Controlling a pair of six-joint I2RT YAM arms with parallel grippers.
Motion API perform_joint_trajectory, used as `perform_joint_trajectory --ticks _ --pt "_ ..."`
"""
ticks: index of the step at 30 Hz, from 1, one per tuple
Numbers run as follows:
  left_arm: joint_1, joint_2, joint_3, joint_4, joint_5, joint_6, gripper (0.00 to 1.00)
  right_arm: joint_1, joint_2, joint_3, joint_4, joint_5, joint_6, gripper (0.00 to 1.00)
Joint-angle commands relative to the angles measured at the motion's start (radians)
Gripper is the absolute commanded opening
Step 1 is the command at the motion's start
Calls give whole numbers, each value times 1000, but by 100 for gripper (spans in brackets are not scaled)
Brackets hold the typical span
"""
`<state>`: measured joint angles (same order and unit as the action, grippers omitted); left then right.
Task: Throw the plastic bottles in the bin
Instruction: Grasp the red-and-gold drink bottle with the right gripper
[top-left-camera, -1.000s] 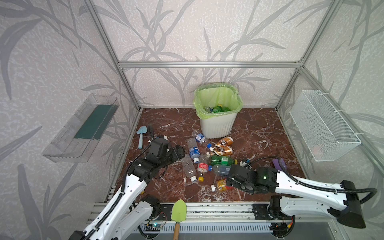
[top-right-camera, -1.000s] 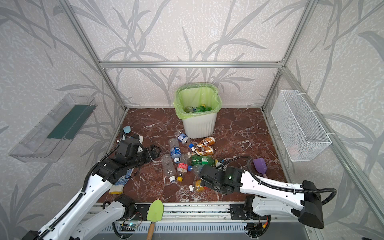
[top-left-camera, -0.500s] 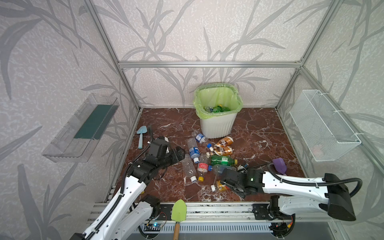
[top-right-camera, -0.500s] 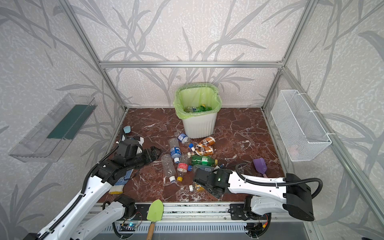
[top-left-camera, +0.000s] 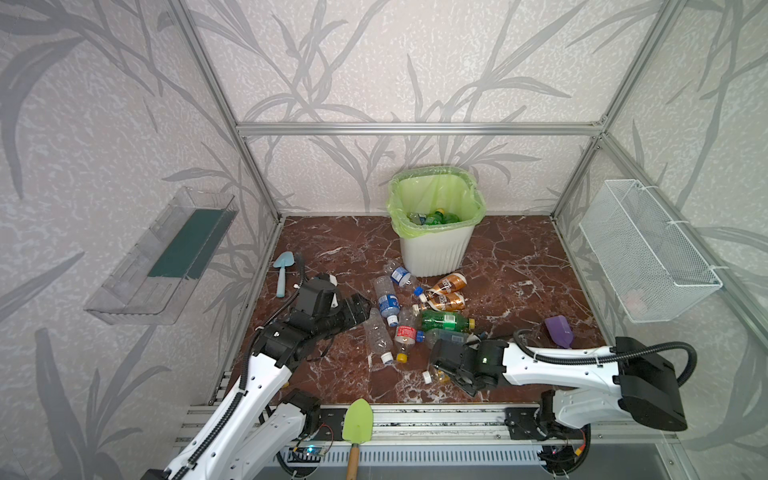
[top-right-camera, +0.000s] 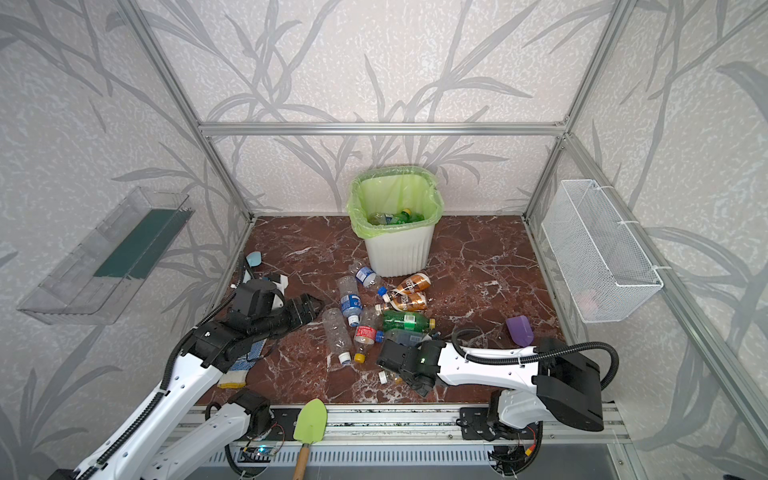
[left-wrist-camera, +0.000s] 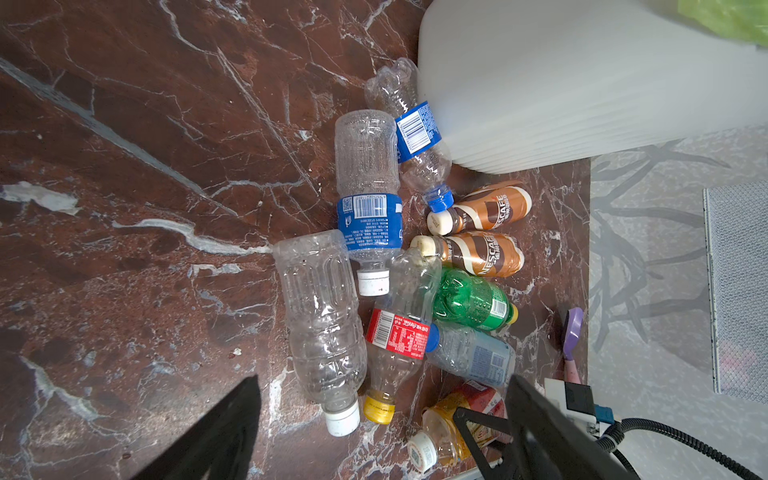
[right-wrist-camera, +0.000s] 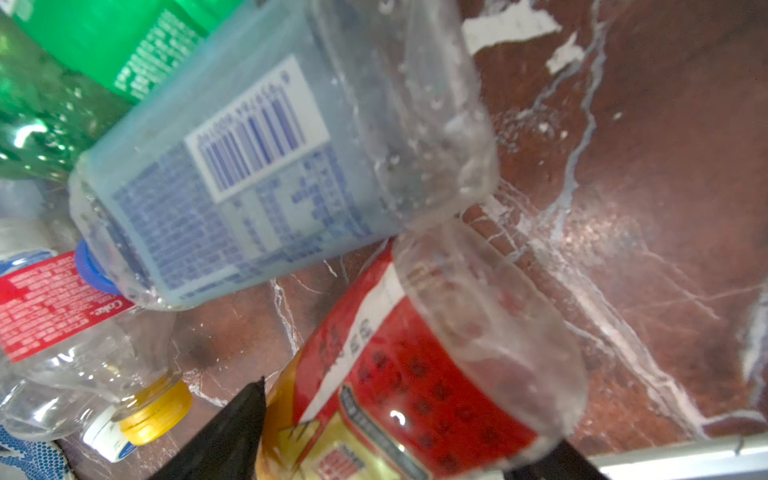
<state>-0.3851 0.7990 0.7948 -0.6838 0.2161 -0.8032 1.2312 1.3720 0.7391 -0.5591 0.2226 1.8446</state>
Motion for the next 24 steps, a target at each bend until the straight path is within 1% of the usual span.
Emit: perform_joint_trajectory --ticks 1,10,17,22,24 --pt "5 -6 -3 -15 4 15 91 1 15 -22 -15 30 9 81" --pt "7 12 3 -17 -11 15 91 1 -42 -80 -25 -12 -5 69" --pt "7 25 17 -36 -37 22 91 1 -161 -131 -83 -13 -31 62" --pt "7 31 21 -39 -53 15 91 0 -229 -171 -115 1 -49 61" --pt "8 35 24 -39 -58 11 91 -2 -239 -188 -124 4 -46 62"
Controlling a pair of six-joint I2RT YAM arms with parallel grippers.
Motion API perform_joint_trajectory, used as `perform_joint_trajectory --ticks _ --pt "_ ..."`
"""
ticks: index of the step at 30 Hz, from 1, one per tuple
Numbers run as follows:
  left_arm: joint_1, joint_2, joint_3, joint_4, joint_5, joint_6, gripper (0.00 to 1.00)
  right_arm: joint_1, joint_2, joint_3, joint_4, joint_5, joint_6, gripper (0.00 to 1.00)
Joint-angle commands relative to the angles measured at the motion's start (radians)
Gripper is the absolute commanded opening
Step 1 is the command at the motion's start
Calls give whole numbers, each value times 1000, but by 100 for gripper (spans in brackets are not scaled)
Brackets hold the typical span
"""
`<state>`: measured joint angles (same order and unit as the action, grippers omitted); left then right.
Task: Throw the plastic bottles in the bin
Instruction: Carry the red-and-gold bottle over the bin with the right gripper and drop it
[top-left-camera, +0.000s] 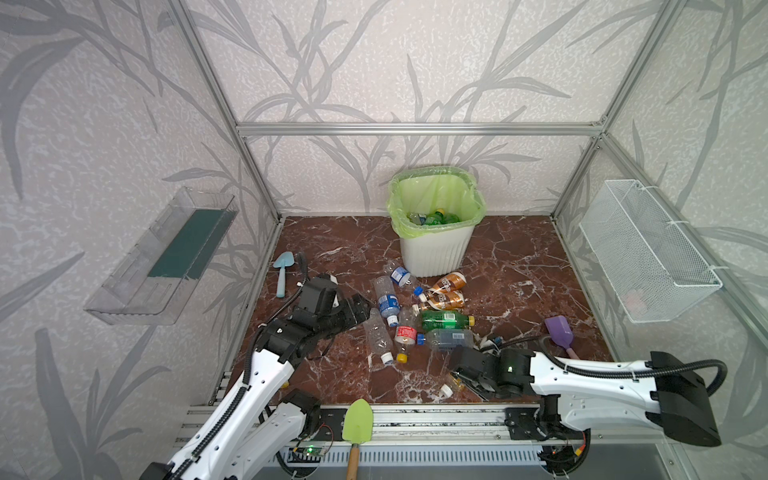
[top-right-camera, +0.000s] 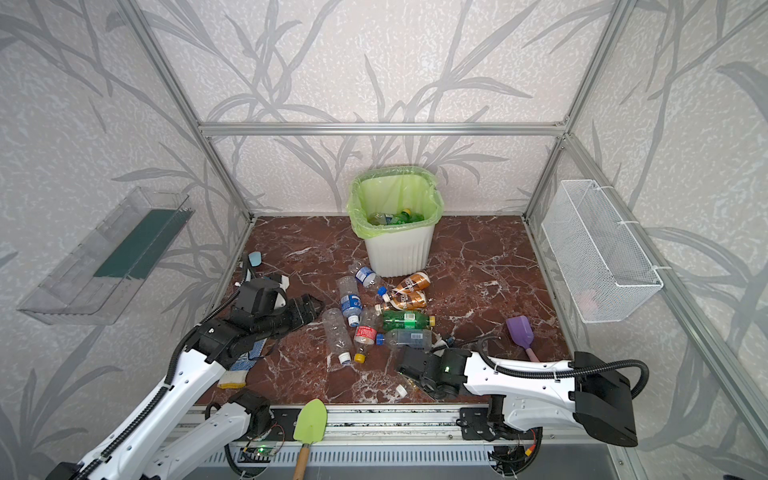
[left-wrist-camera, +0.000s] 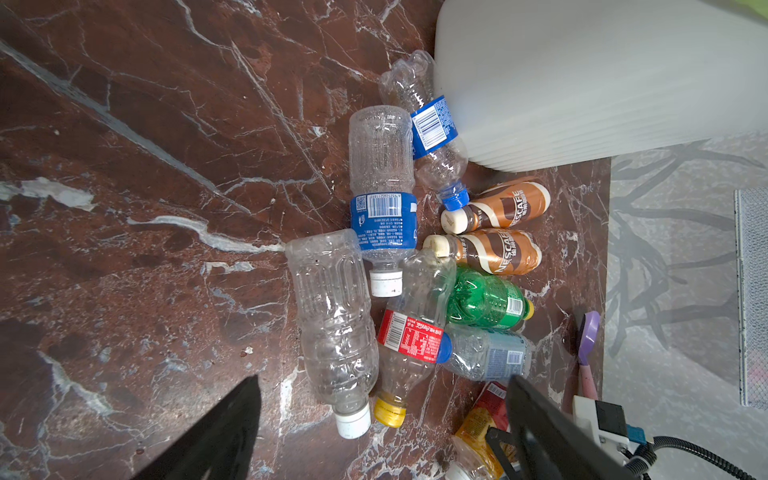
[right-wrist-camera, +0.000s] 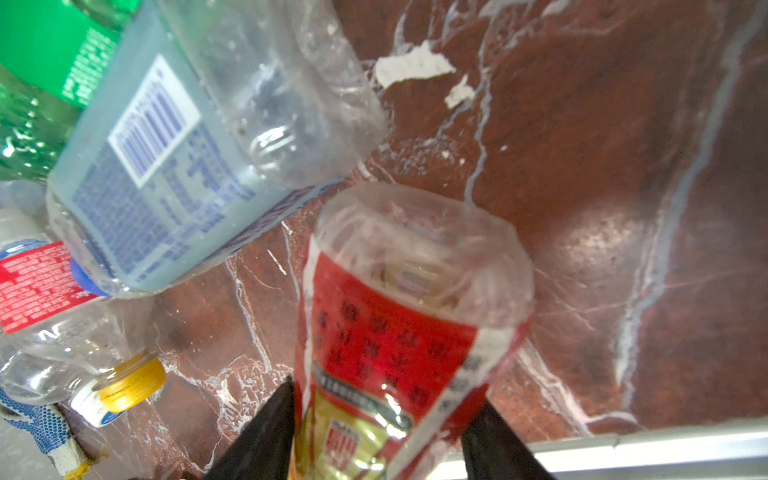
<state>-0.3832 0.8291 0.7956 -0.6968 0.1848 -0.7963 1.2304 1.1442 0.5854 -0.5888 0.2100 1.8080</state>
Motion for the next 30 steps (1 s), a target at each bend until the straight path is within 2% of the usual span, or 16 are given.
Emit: perform_joint_trajectory --ticks 1,4,8,14,19,25,30 --pt "6 7 24 -27 -30 3 91 -6 -16 -43 -95 13 -12 63" --pt "5 13 29 -30 -39 0 91 -33 -21 -68 -97 -10 -37 68" --pt "5 20 34 -31 -44 0 91 -67 -20 -92 -84 -26 -68 70" --pt "6 24 45 -39 -47 7 91 -74 -39 -64 -125 -17 -103 64" --pt "6 24 48 -44 -51 9 91 -73 -61 16 -236 -13 -169 61" --pt "6 25 51 -42 -54 8 91 -74 -126 126 -385 68 -272 61" --pt "7 36 49 -33 -51 4 91 -73 -137 235 -434 173 -446 61"
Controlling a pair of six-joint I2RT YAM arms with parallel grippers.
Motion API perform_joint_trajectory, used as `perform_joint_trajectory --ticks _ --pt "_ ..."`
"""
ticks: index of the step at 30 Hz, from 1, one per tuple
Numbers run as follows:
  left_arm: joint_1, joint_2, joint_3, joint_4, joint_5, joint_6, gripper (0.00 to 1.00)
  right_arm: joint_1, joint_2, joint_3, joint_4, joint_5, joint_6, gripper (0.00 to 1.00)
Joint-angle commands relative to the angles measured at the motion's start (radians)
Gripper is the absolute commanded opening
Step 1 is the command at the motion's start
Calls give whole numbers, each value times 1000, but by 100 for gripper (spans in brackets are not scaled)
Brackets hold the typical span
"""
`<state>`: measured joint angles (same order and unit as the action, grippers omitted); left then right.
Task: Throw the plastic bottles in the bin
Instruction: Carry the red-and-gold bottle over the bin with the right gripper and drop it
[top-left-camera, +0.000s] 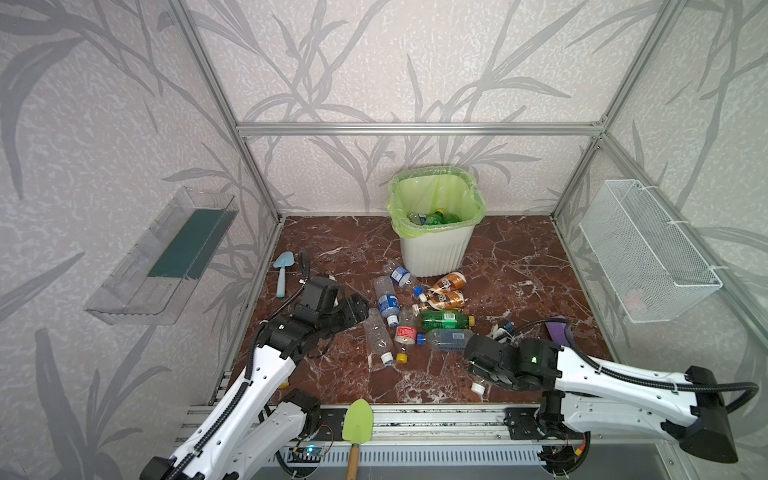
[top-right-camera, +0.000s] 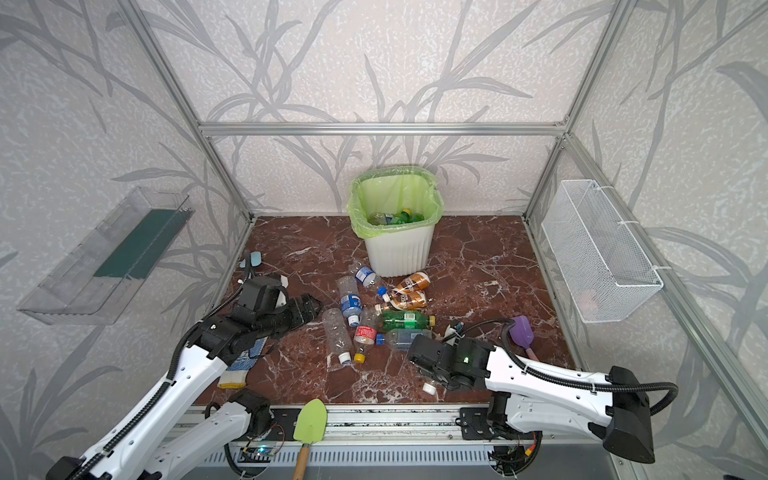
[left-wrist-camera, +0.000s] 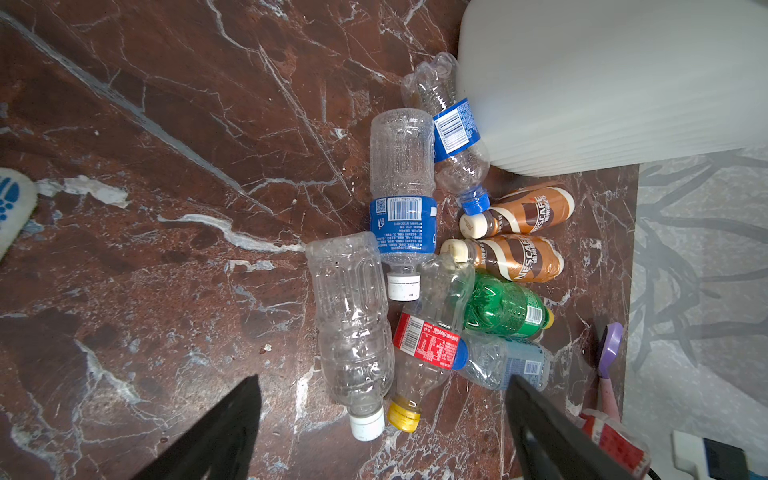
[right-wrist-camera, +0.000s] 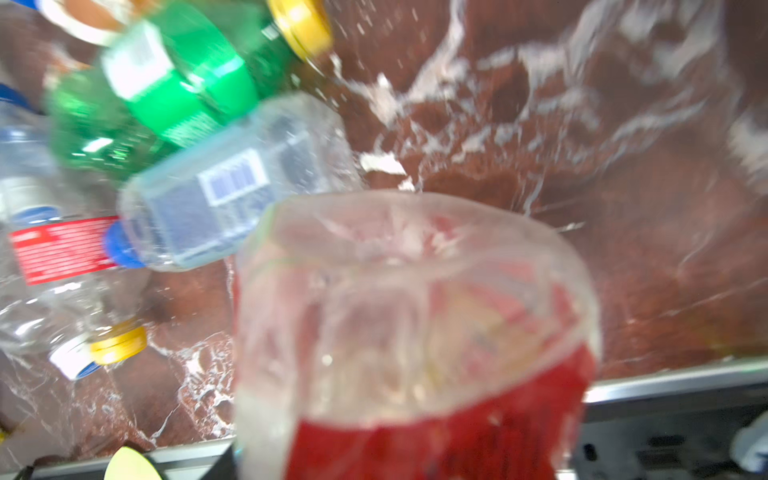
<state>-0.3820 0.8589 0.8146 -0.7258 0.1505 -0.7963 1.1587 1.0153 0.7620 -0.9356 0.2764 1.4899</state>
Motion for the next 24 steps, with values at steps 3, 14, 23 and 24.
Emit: perform_joint_trajectory --ticks 3,14,23,24 --pt "5 9 27 3 -15 -2 91 -11 -20 92 -10 154 -269 61" --pt "6 3 25 -8 -27 -27 91 -315 95 507 436 0 -941 61" --pt "5 -39 55 -47 -41 -61 90 -518 653 1338 396 -171 -1068 92" --pt "5 -51 59 -57 -49 -60 90 -517 668 1376 374 -166 -1064 94"
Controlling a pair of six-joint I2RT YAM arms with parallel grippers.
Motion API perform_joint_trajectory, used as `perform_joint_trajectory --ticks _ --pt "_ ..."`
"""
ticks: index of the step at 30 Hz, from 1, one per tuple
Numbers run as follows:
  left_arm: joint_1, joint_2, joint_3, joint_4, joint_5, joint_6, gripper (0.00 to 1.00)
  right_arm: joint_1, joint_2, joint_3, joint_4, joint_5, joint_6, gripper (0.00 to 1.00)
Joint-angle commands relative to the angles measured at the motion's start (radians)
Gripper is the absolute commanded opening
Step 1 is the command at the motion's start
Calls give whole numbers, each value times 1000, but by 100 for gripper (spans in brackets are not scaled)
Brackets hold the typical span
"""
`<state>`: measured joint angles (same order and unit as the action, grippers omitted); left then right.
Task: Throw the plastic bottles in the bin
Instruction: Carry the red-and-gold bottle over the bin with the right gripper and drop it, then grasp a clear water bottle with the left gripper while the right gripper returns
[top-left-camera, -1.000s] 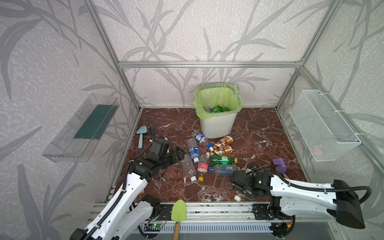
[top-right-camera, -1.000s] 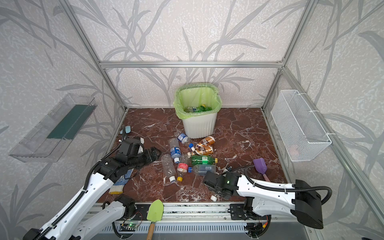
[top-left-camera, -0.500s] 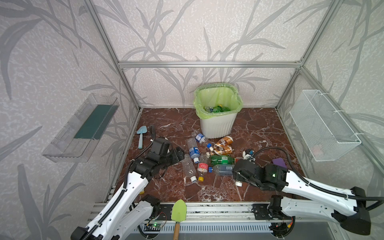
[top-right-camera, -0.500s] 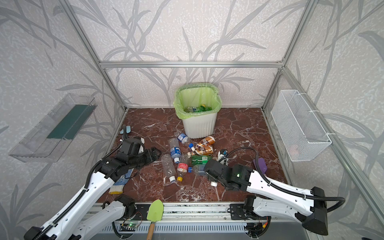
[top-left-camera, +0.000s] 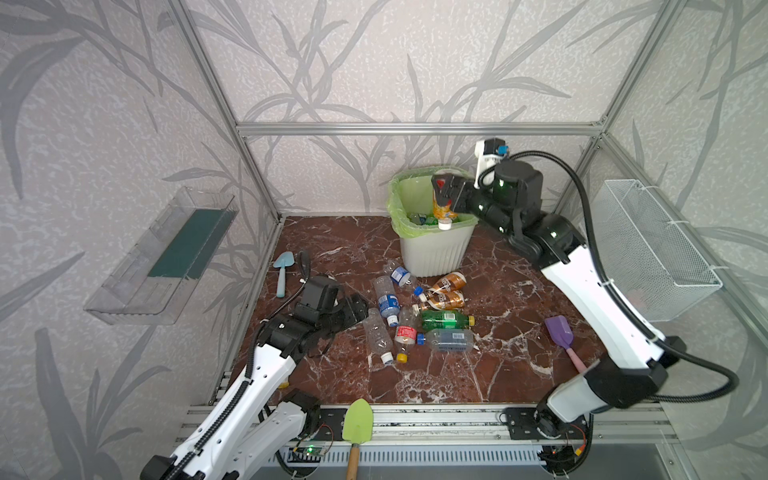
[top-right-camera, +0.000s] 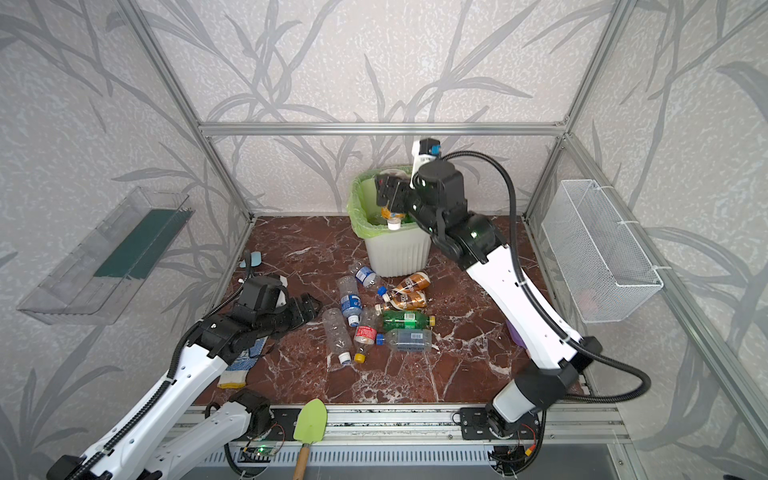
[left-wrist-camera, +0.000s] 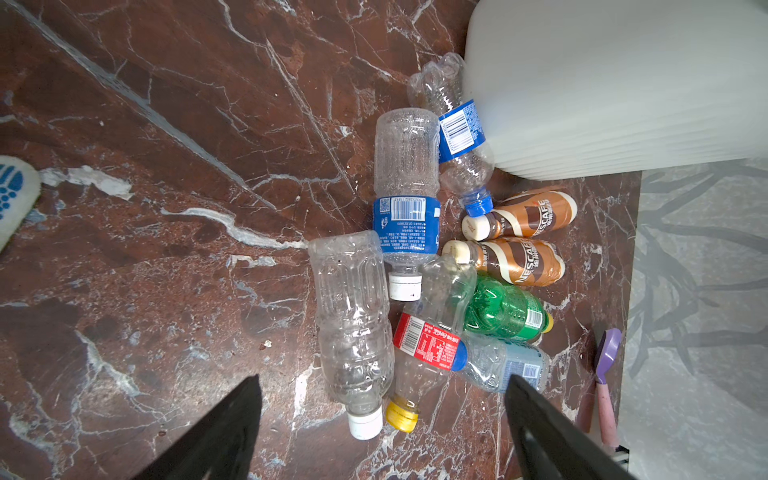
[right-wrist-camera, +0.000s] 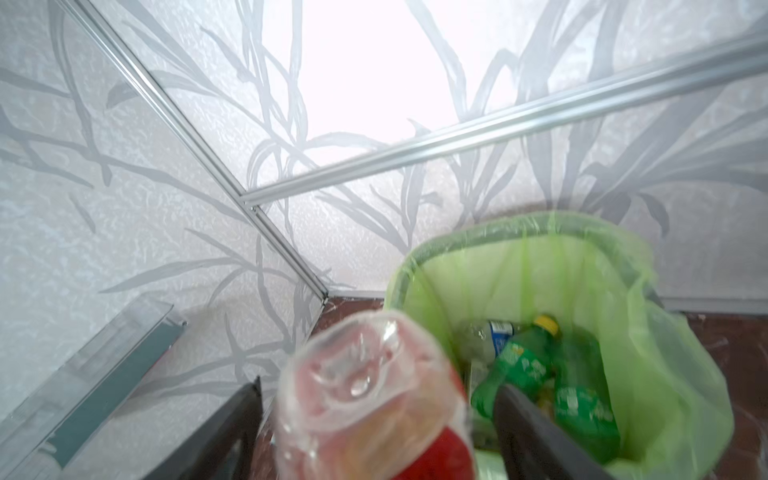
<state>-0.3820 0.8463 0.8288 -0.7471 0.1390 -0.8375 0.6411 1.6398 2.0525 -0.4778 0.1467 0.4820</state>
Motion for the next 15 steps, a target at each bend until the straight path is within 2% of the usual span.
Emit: perform_joint_trajectory --ticks 1,4,7,10,15 --pt "6 -46 47 -43 -43 -19 90 5 47 111 -103 -21 -61 96" --pt "6 -51 61 -58 -47 -17 91 13 23 142 -156 41 -79 97" --pt "7 -47 66 -54 -41 -18 91 17 -52 70 -163 57 -88 96" --pt "6 -44 65 -50 -35 -18 90 27 -165 -101 -154 69 -63 94" --pt "6 -36 45 -38 -24 -21 91 29 -375 -446 -161 37 47 91"
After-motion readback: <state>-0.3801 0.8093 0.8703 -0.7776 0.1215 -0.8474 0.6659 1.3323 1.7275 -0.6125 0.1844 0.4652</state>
